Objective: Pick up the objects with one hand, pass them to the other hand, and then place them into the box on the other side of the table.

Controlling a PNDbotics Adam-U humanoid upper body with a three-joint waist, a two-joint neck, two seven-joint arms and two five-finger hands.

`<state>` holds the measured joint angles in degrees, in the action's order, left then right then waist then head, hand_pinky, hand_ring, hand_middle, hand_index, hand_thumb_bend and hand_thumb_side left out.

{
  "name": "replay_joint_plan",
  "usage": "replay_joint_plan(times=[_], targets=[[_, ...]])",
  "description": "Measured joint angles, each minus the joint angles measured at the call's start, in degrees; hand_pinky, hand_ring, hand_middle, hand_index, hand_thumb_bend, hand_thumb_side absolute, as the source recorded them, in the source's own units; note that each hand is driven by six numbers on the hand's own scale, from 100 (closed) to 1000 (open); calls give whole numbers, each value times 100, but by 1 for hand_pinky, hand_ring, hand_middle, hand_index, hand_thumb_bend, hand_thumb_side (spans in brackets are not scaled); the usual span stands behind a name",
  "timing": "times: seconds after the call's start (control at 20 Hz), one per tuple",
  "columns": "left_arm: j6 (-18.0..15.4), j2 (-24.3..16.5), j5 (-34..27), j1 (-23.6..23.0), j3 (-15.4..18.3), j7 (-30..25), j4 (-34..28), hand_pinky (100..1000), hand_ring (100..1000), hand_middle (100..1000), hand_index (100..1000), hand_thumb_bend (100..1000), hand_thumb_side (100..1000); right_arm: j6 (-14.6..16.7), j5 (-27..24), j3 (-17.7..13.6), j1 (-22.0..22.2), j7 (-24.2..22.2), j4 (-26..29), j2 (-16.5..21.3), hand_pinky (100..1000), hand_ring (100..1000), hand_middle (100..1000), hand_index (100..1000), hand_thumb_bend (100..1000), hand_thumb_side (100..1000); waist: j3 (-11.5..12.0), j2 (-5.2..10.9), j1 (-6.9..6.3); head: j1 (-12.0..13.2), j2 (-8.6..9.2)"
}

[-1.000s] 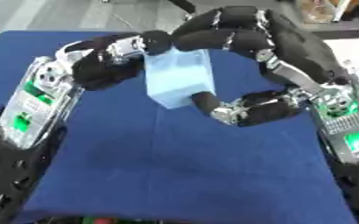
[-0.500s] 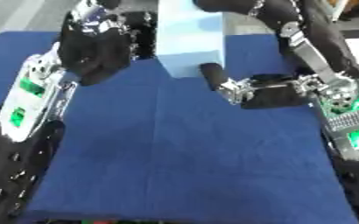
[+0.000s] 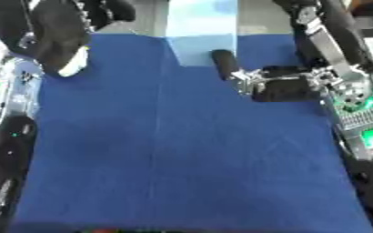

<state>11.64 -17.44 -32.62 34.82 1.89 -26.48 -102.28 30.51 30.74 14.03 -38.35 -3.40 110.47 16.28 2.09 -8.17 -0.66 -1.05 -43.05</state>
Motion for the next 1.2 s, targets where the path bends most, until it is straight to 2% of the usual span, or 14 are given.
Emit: replay_joint_plan(times=[0.25, 0.5, 0.6, 0.65, 0.7, 0.75, 0.9, 0.95, 1.0, 1.2], targets=[[-154, -266, -423, -479, 380, 468, -211, 825, 687, 649, 817, 543, 1000, -344, -111, -460, 4, 344, -355, 517, 777, 565, 505, 844, 100, 100, 40, 0, 6, -294, 0], [-160, -374, -478, -1076, 568, 939, -518, 825, 681, 643, 814, 500, 1000, -843, -291, -1153, -2, 703, -1174, 1033, 844, 580, 470, 836, 100, 100, 96, 0, 2, -532, 9], [-132, -374, -414, -1303, 600, 1114, -674, 824, 679, 640, 813, 480, 1000, -1131, -240, -1436, -299, 868, -2067, 1193, 868, 585, 462, 838, 100, 187, 157, -1, -11, -612, 9], [-119, -373, -373, -1409, 616, 1185, -743, 824, 678, 639, 813, 468, 1000, -1234, -155, -1567, -441, 980, -2579, 1250, 896, 592, 458, 843, 100, 329, 176, -1, -10, -644, 9], [-107, -371, -330, -1494, 638, 1244, -802, 824, 677, 638, 812, 463, 1000, -1322, -51, -1695, -545, 1104, -3078, 1294, 911, 596, 456, 844, 100, 398, 183, -2, -10, -674, 9], [-96, -369, -292, -1577, 655, 1292, -859, 824, 676, 636, 812, 458, 1000, -1409, 52, -1829, -620, 1227, -3564, 1330, 928, 601, 454, 847, 100, 428, 190, -2, -12, -708, 9], [-68, -364, -195, -1765, 720, 1386, -974, 823, 673, 633, 811, 448, 1000, -1636, 348, -2170, -780, 1548, -4865, 1402, 952, 615, 463, 862, 100, 390, 232, -3, -40, -793, 7], [-59, -361, -162, -1801, 741, 1408, -999, 823, 673, 633, 811, 447, 1000, -1696, 450, -2247, -822, 1632, -5233, 1417, 957, 621, 469, 869, 100, 325, 238, -3, -41, -818, 7], [-56, -358, -137, -1833, 756, 1429, -1017, 823, 672, 632, 810, 445, 1000, -1743, 556, -2306, -860, 1711, -5573, 1444, 965, 631, 481, 878, 100, 352, 253, -3, -43, -839, 6], [-50, -311, -60, -1915, 814, 1495, -1056, 822, 672, 630, 810, 431, 1000, -1832, 945, -2395, -926, 1902, -6580, 1503, 1000, 725, 573, 935, 100, 283, 275, -3, -48, -905, 5]])
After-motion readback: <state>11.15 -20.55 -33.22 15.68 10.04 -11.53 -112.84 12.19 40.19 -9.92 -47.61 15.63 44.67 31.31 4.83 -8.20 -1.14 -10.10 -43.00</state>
